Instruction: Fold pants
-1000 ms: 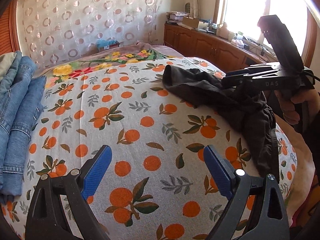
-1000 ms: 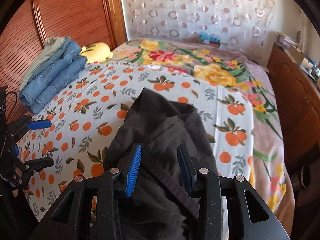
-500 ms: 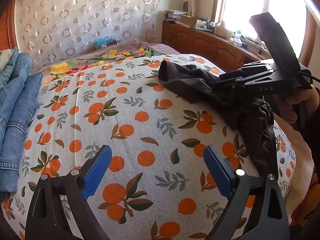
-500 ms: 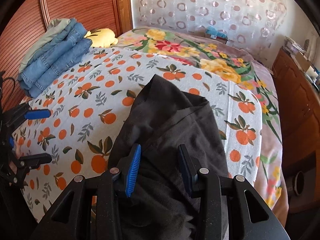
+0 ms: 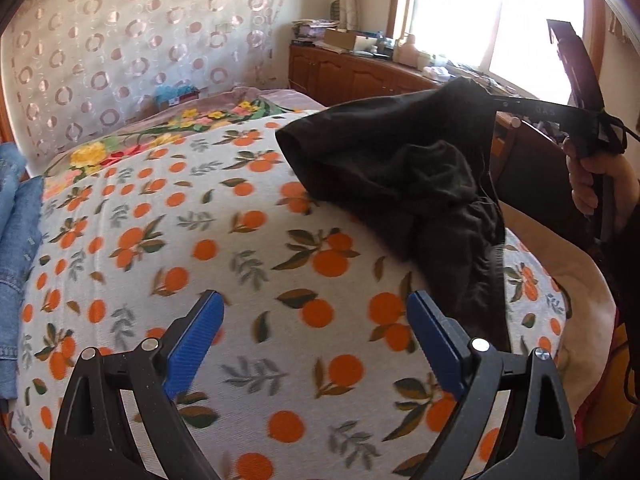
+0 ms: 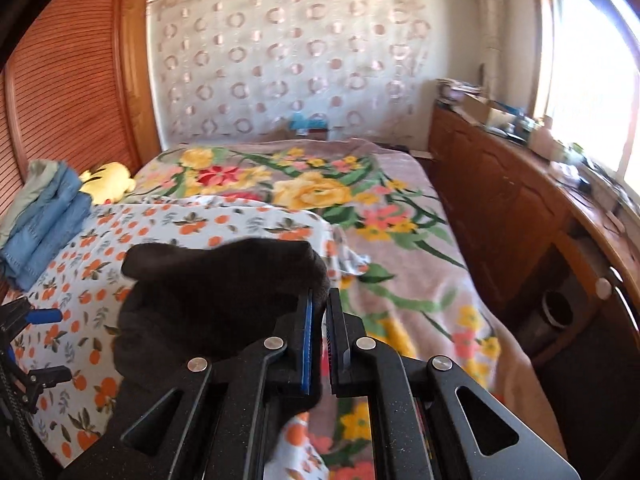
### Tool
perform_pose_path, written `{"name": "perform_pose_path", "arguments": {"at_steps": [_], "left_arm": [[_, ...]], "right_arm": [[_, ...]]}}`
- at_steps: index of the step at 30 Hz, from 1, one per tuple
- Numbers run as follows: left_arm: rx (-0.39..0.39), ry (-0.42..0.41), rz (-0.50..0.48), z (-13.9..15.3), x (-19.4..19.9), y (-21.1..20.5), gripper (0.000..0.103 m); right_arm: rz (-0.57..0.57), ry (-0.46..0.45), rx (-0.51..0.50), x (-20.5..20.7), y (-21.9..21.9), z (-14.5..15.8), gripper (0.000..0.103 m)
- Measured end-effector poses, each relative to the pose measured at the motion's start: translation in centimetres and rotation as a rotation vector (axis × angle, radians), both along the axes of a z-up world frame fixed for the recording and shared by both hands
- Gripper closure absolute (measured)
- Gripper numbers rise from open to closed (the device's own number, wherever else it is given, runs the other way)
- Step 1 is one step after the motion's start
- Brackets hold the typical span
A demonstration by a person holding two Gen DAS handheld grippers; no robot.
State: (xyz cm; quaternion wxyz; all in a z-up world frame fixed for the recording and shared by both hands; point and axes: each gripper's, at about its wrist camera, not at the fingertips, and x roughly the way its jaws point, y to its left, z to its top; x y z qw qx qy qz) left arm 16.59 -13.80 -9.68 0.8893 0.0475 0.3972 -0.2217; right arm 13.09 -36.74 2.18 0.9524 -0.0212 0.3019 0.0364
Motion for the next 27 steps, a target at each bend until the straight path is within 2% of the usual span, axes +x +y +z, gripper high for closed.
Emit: {"name": "perform_pose_path", "arguments": {"at_steps": [6, 7, 8, 16, 18, 19, 21, 25, 27], "left_arm": [[-0.019, 0.039, -0.092, -0.5, -0.4, -3.7, 0.009], [-0.024, 0.045, -0.109, -0.7, -0.7, -4.3, 0.012], [-0.027, 0.051, -0.123, -0.8, -1.0, -4.7, 0.019], [-0.034, 0.074, -0.209, -1.1, -3.8, -7.4, 0.029], [-0.021, 0.095, -0.226, -1.8, -4.0, -8.1, 0.037], [0.004, 0.113, -0.229, -2.3, -4.1, -8.4, 0.047], [0.021, 0.096, -0.236, -2.4, -4.3, -8.5, 0.055], [0.027, 0.093, -0.251, -1.9, -4.4, -8.0, 0.093], [0.026, 0.077, -0.235, -1.4, -4.3, -7.1, 0.095]], "right_arm": [[-0.032, 0.024, 0.010, -1.4, -0.6, -1.1, 0.097], [-0.031, 0.023, 0.016, -1.7, -0.4, -1.2, 0.097], [-0.029, 0.023, 0.020, -1.7, -0.5, -1.0, 0.097], [-0.004, 0.000, 0.009, -2.5, -0.7, 0.1, 0.097], [-0.002, -0.008, 0.008, -3.0, -0.6, 0.2, 0.097], [-0.001, -0.012, 0.006, -3.2, -0.5, 0.3, 0.097], [0.002, -0.022, 0.006, -3.6, -0.7, 0.4, 0.097], [-0.005, -0.037, 0.008, -3.9, -1.1, 0.9, 0.097], [-0.007, -0.046, 0.017, -4.2, -1.3, 1.2, 0.097]]}}
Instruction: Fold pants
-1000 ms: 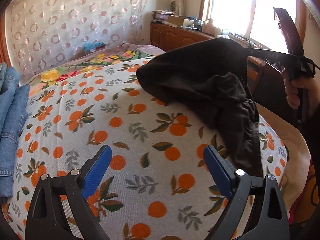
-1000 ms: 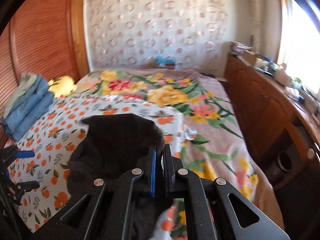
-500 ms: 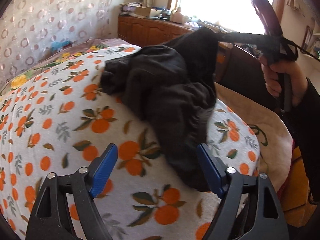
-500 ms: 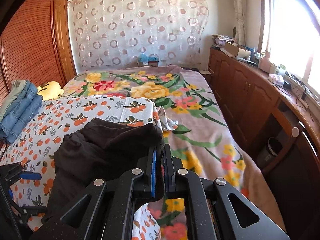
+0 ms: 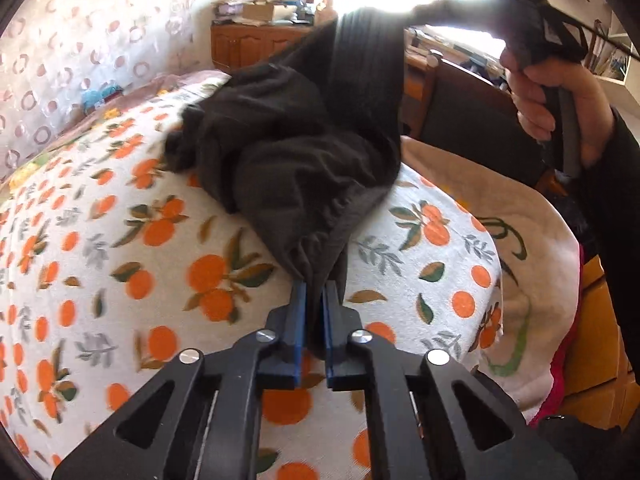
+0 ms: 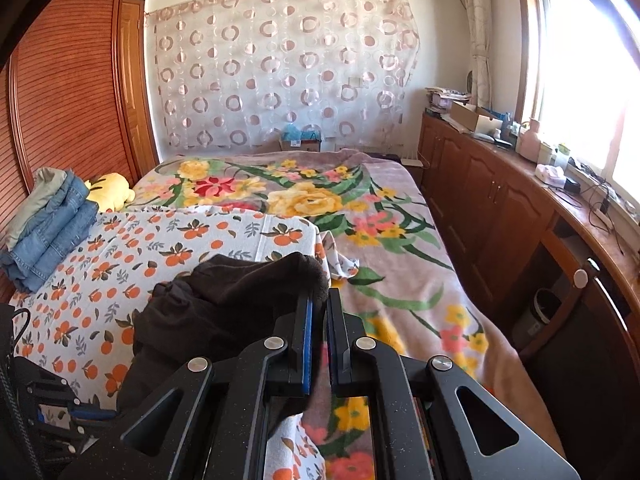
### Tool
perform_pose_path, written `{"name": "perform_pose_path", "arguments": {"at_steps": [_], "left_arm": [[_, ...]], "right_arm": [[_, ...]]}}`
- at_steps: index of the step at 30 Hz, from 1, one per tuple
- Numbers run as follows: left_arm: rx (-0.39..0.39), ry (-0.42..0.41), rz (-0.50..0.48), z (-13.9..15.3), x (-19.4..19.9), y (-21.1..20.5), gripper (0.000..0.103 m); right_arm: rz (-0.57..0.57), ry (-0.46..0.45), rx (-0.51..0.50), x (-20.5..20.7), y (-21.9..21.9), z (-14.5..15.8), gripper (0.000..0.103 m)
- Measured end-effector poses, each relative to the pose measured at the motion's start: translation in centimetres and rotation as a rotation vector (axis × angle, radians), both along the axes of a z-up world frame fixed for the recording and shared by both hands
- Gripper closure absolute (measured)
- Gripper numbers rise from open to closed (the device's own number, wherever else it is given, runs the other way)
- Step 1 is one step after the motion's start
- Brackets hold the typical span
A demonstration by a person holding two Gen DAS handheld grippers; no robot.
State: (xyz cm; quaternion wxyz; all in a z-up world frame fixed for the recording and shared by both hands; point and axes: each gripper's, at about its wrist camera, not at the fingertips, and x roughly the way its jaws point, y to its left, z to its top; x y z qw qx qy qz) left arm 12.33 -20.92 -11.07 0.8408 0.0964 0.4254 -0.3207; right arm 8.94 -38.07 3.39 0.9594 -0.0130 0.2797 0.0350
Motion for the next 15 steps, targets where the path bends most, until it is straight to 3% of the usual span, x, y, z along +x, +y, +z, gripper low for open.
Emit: {"name": "perform_pose_path", "arguments": {"at_steps": [5, 15], "left_arm": [[-0.024, -0.072, 0.087, 2.7, 0.1, 4.5, 0.097], [-0.051, -0.282, 0.311, 10.9, -0.5, 16.0, 0.097]], "right_arm": [[0.005, -0.025, 0.001, -0.9, 0.5, 0.4, 0.097], [0.108, -0.073, 0.046, -1.9, 4.5, 0.8, 0.097]]}}
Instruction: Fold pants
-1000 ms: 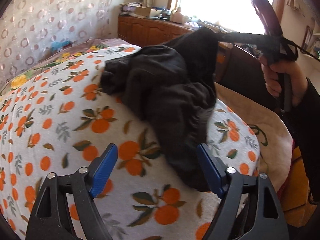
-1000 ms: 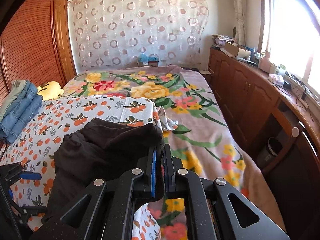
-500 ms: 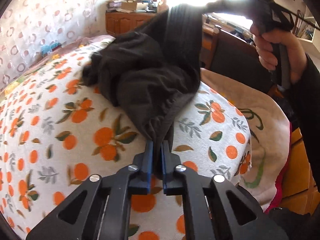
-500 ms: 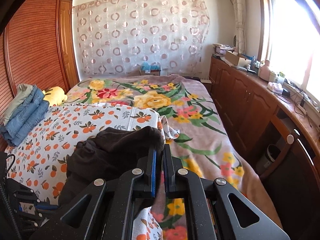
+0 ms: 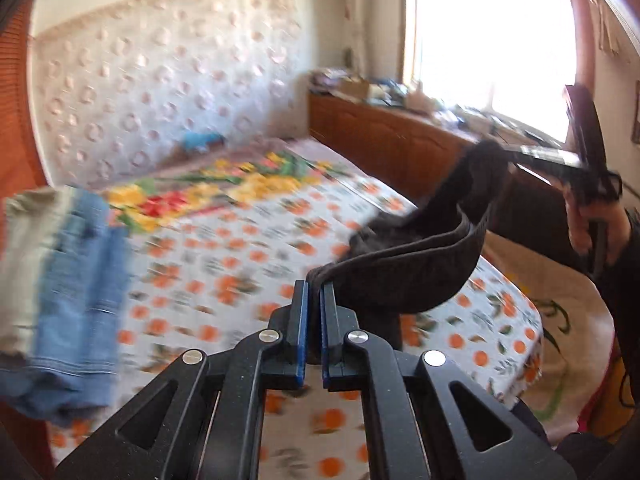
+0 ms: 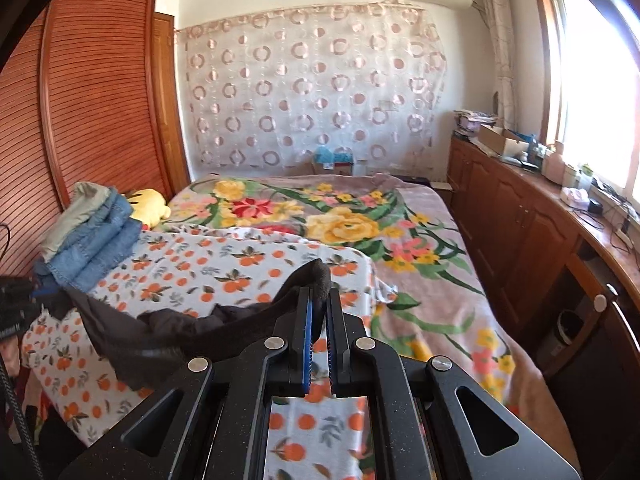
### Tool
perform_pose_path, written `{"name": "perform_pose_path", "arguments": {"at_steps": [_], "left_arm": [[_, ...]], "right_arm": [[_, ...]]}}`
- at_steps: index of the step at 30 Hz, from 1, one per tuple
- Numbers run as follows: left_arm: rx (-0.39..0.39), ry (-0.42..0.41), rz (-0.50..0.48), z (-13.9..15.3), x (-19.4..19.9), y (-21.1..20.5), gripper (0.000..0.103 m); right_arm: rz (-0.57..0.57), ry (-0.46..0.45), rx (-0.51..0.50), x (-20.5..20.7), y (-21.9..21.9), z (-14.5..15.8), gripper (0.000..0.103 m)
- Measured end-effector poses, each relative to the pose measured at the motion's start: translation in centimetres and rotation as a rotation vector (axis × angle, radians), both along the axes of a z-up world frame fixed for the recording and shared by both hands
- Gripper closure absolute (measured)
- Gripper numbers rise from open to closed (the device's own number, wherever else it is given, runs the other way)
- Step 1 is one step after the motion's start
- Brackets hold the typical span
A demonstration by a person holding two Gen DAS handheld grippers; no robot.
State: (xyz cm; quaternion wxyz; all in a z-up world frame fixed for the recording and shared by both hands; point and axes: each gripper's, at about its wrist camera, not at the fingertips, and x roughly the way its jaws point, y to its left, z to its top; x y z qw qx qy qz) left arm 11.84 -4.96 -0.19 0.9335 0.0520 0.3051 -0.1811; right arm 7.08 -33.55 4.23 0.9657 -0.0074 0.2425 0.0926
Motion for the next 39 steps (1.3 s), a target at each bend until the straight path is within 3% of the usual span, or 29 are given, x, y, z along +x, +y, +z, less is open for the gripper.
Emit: {"name": "perform_pose_path", "arguments": {"at_steps": [4, 10, 16, 19, 23, 26, 30, 36, 39], "left_arm": [[0.015, -0.065, 0.065, 2.5, -0.3, 3.3, 0.097], [0.066, -0.149, 0.152, 6.9, 2.0, 6.9, 0.097], [0.098, -0.223, 0.209, 11.2, 4.8, 8.7, 0.097], [0.112, -0.237, 0.227, 12.4, 6.3, 8.6, 0.097], [0.114, -0.242, 0.224, 12.8, 7.2, 8.5, 0.097], [0.118, -0.245, 0.198, 11.5, 6.3, 8.0, 0.097], [0.141, -0.177, 0.142, 6.1, 4.2, 7.0, 0.097], [0.188, -0.017, 0.076, -4.2, 0.9, 4.9, 0.097], [0.176, 0.024, 0.065, -6.3, -0.7, 4.3, 0.097]], "right_arm": [[0.061, -0.029, 0.012, 0.4, 2.1, 0.2, 0.097], [0.126, -0.066, -0.012, 4.5, 5.2, 2.1, 0.098], [0.083, -0.196, 0.049, 6.8, 4.5, 6.0, 0.098], [0.048, -0.238, 0.020, 8.2, 4.3, 7.7, 0.098], [0.030, -0.248, 0.005, 8.8, 3.7, 7.6, 0.098], [0.045, -0.242, 0.021, 7.3, 3.5, 5.7, 0.098], [0.075, -0.146, 0.022, 5.0, 3.5, 1.1, 0.098], [0.085, 0.072, 0.047, 1.7, 1.3, -10.4, 0.098], [0.087, 0.177, 0.072, 1.0, 1.0, -14.6, 0.098]]}}
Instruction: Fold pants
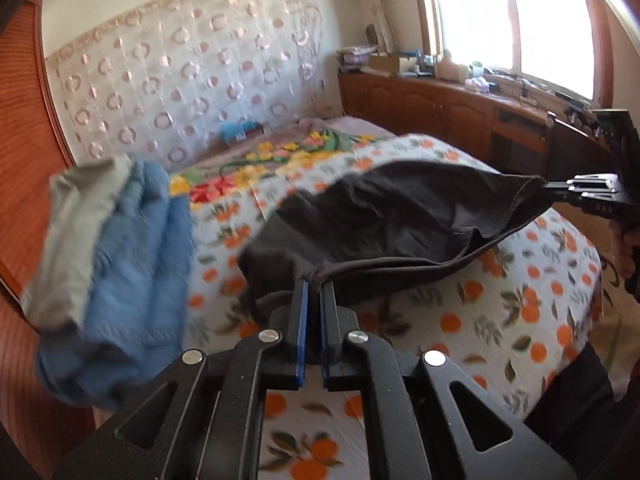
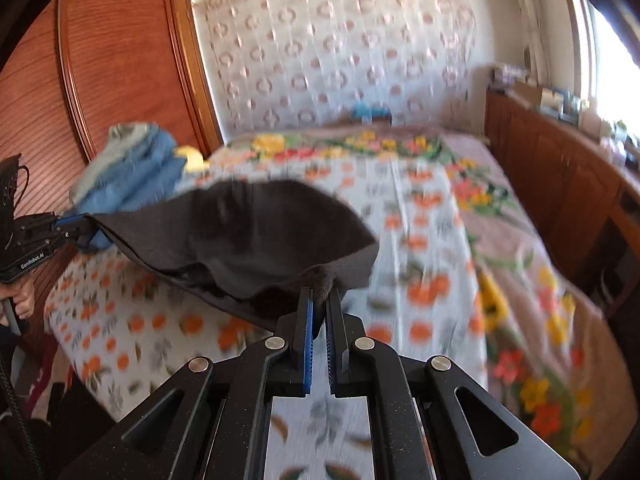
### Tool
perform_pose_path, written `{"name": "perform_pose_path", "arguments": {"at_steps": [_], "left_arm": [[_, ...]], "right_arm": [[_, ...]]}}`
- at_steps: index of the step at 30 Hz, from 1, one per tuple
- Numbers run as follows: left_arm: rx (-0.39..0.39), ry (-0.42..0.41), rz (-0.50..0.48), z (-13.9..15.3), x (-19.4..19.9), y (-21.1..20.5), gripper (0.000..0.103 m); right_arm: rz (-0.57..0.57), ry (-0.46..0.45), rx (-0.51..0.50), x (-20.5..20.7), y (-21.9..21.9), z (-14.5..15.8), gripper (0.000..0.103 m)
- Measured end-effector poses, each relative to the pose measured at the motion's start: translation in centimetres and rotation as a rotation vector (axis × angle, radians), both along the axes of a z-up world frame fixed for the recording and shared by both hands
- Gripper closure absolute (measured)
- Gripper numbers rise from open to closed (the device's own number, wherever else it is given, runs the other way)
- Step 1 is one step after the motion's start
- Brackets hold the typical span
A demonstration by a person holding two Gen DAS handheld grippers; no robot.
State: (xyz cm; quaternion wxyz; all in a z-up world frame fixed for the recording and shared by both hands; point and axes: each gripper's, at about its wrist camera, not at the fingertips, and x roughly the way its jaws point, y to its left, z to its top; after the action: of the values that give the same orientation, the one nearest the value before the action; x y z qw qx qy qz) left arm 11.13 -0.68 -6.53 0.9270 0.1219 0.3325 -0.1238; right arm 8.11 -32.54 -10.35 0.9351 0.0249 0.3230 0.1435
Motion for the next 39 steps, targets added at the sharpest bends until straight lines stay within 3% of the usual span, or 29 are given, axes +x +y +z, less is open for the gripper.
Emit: {"name": "perform_pose_path", "arguments": {"at_steps": [6, 13, 17, 24, 28, 32, 39], "left_arm": [[-0.037, 0.025, 0.020, -1.1, -2.9, -0.1, 0.097], [-0.088, 0.034, 0.051, -1.8, -5.7, 1.4, 0.097], [-0.090, 0.055, 0.058, -2.7, -6.1, 1.7, 0.097], [-0.090, 0.078, 0.064, -3.9, -6.1, 1.6, 0.097], [-0.095, 0.093, 0.070, -4.5, -6.0, 1.7, 0.097], [-0.104, 0.106, 0.072, -5.0, -6.0, 1.8, 0.097], [-0.105, 0.119, 0.069, -5.5, -5.9, 1.9, 0.097]], "right_arm": [[-0.001, 0.060, 0.018, -0.5, -0.8, -2.5, 0.098], [0.011, 0.055, 0.060, -2.4, 0.3, -2.0, 0.098], [0.012, 0.052, 0.016, -3.2, 1.0, -2.5, 0.097], [0.010, -0.018, -0.070, -4.0, 2.6, -0.2, 0.077], [0.050, -0.052, -0.107, -3.2, 4.4, 0.2, 0.074], [0.101, 0.008, -0.176, -1.5, 6.2, -2.0, 0.073], [0.058, 0.056, -0.267, -0.4, 6.1, -4.3, 0.069]]}}
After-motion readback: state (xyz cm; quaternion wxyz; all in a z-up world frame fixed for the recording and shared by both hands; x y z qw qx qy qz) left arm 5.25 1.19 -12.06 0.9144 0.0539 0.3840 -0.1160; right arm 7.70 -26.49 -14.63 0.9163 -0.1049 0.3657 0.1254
